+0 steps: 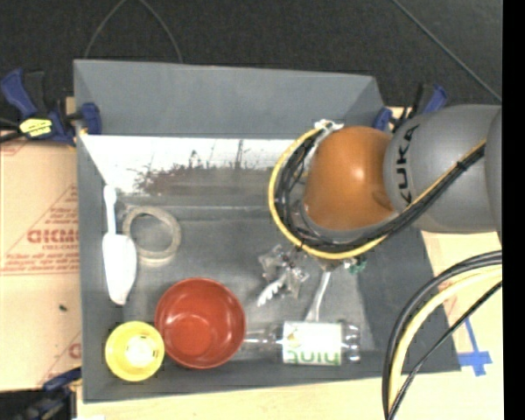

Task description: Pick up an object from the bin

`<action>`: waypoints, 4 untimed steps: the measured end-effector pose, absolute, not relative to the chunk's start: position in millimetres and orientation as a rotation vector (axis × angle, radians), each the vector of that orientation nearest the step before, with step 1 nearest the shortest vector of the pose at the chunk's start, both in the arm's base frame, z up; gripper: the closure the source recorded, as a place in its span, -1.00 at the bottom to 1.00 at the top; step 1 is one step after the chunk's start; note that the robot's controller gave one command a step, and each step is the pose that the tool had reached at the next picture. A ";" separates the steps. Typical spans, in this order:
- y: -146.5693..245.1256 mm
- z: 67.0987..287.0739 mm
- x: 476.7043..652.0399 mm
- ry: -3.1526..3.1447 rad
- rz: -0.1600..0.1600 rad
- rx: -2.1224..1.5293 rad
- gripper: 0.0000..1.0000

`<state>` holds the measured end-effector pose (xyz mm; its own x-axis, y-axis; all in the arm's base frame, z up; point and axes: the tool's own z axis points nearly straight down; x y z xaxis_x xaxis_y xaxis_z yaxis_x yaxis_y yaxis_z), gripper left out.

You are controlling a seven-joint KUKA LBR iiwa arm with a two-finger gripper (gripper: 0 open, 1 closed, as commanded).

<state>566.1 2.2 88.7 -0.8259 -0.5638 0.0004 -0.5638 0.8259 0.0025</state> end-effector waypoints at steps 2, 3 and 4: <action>1.8 120.1 568.2 -3.009 0.001 0.926 1.00; 1.9 128.1 568.0 -3.009 0.001 0.925 1.00; 1.8 147.3 566.8 -3.006 -0.002 0.921 1.00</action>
Offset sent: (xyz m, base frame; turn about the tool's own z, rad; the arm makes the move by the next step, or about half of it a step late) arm 0.0011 -0.0003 0.0176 0.0008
